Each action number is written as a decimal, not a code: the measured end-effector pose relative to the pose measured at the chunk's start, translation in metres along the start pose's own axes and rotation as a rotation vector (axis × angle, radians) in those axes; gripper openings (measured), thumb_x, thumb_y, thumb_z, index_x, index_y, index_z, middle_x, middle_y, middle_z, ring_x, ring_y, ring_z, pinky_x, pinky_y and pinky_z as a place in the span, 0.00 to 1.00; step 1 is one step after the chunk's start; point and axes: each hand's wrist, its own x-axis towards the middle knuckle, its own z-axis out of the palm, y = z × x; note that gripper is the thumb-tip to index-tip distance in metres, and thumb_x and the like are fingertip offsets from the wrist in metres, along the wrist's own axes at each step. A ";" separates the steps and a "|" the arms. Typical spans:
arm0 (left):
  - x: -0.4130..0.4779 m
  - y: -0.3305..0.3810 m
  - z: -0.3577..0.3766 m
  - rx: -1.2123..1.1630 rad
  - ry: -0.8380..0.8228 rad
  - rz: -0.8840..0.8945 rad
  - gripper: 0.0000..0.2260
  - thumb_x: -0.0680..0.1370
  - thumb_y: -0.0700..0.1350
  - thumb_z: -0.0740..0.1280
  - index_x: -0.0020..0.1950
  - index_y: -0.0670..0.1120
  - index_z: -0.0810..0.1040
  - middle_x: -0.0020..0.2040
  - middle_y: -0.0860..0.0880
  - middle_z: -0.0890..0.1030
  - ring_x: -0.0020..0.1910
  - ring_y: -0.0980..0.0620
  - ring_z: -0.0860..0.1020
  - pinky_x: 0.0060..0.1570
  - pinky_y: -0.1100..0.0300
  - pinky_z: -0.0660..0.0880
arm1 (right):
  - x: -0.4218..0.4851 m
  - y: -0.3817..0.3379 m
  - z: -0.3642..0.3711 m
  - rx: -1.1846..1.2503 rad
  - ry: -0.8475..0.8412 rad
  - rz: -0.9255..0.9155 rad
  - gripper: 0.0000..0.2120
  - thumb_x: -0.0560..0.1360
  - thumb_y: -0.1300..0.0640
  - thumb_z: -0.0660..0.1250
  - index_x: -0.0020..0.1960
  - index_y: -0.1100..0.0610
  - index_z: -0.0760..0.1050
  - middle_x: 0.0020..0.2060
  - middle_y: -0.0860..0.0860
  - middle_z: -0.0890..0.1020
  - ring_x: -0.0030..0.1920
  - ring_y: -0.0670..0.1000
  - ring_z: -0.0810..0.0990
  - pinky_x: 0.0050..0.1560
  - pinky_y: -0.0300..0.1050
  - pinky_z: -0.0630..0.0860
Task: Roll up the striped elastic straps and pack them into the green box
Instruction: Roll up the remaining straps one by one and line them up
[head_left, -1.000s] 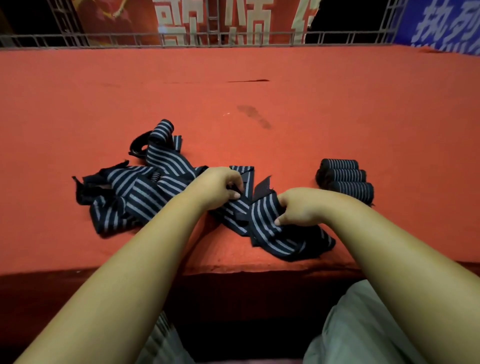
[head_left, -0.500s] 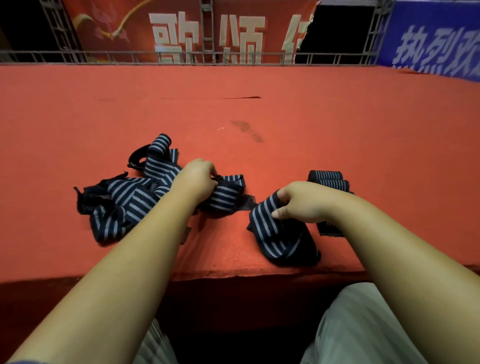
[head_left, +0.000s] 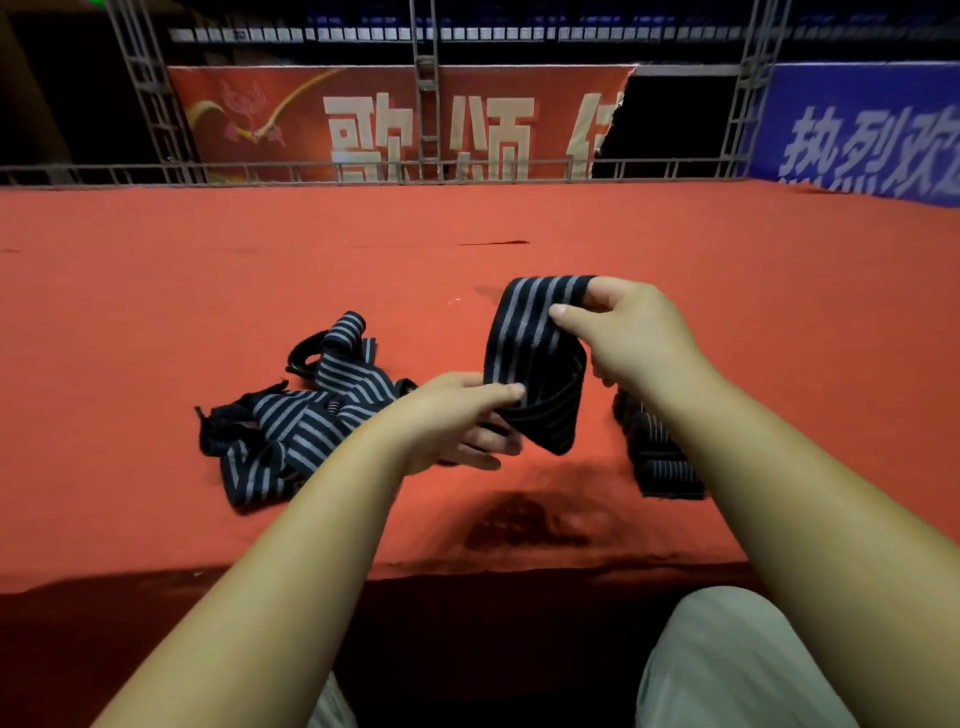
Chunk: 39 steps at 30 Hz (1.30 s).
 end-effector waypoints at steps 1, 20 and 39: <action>-0.001 0.000 0.001 -0.020 0.003 0.015 0.13 0.86 0.48 0.68 0.68 0.43 0.80 0.59 0.36 0.87 0.55 0.38 0.88 0.50 0.47 0.86 | 0.000 -0.005 -0.004 0.028 -0.002 -0.006 0.02 0.80 0.54 0.73 0.50 0.51 0.84 0.35 0.46 0.84 0.24 0.41 0.75 0.26 0.36 0.71; -0.026 0.006 -0.009 0.116 0.045 0.325 0.08 0.84 0.36 0.70 0.62 0.41 0.83 0.54 0.45 0.87 0.52 0.49 0.85 0.57 0.47 0.81 | 0.020 -0.031 -0.045 0.245 0.095 -0.041 0.21 0.83 0.61 0.69 0.72 0.45 0.76 0.50 0.62 0.86 0.49 0.61 0.88 0.43 0.55 0.84; -0.002 -0.054 0.016 0.012 -0.121 0.093 0.09 0.87 0.42 0.68 0.63 0.37 0.78 0.48 0.47 0.83 0.46 0.51 0.84 0.48 0.51 0.84 | 0.038 0.051 0.012 0.273 -0.035 0.128 0.24 0.84 0.63 0.66 0.75 0.41 0.75 0.44 0.56 0.79 0.44 0.55 0.83 0.43 0.59 0.87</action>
